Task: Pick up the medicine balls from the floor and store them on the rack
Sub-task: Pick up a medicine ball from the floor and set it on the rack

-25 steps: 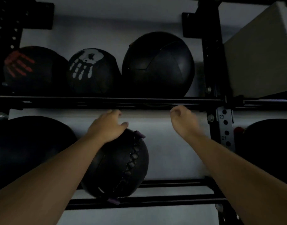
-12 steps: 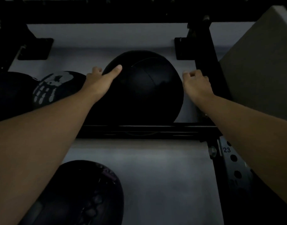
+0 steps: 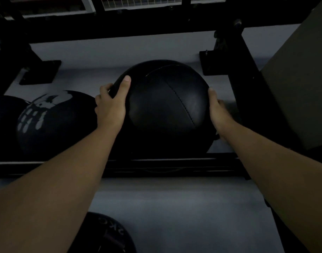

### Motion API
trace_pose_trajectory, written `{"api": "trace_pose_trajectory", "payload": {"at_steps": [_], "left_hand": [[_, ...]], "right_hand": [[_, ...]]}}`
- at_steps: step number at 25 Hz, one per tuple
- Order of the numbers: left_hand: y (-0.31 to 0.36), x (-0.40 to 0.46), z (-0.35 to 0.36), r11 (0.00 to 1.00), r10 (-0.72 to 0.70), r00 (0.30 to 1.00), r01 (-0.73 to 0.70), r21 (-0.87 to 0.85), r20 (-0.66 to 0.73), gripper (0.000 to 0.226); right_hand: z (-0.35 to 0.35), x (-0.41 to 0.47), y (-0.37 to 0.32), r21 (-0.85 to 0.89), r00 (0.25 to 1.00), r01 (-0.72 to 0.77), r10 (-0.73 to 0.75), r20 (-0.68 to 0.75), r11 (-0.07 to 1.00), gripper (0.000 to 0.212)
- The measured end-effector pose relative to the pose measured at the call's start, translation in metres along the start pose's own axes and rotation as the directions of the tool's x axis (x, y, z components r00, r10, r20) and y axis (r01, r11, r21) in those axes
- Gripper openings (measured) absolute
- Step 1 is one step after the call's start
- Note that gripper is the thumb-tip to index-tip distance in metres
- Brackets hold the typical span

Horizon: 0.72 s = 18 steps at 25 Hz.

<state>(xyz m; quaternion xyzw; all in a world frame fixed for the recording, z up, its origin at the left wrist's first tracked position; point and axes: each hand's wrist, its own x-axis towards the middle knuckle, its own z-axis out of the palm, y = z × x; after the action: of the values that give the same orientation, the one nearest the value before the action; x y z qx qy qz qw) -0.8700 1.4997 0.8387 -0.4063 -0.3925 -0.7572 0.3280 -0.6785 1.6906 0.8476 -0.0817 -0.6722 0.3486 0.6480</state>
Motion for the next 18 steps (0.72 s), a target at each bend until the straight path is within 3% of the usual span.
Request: {"api": "trace_pose_trajectory", "payload": {"at_steps": [3, 7, 10, 13, 18], "left_hand": [[-0.021, 0.010, -0.008, 0.983, -0.063, 0.998, 0.062, -0.175, 0.002, 0.100], [-0.032, 0.013, -0.009, 0.978, -0.081, 0.996, 0.087, -0.191, 0.038, 0.130], [-0.028, 0.006, -0.009, 0.968, -0.109, 0.993, 0.117, -0.223, 0.048, 0.117], [-0.021, 0.006, -0.012, 0.934, -0.155, 0.984, 0.175, -0.313, 0.087, 0.124], [-0.002, 0.002, -0.017, 0.866, -0.121, 0.980, 0.183, -0.465, 0.160, 0.094]], "right_hand": [[0.007, 0.020, 0.015, 0.150, 1.000, 0.020, -0.017, -0.019, 0.988, 0.132], [0.013, 0.030, 0.024, 0.228, 0.994, 0.004, 0.020, -0.107, 0.974, 0.138], [0.011, 0.014, 0.021, 0.292, 0.998, -0.020, 0.038, -0.059, 0.956, 0.130], [0.005, -0.011, 0.008, 0.310, 0.999, 0.018, -0.005, -0.044, 0.951, 0.114], [-0.005, -0.052, -0.026, 0.291, 0.971, 0.188, -0.134, -0.196, 0.938, 0.079]]}}
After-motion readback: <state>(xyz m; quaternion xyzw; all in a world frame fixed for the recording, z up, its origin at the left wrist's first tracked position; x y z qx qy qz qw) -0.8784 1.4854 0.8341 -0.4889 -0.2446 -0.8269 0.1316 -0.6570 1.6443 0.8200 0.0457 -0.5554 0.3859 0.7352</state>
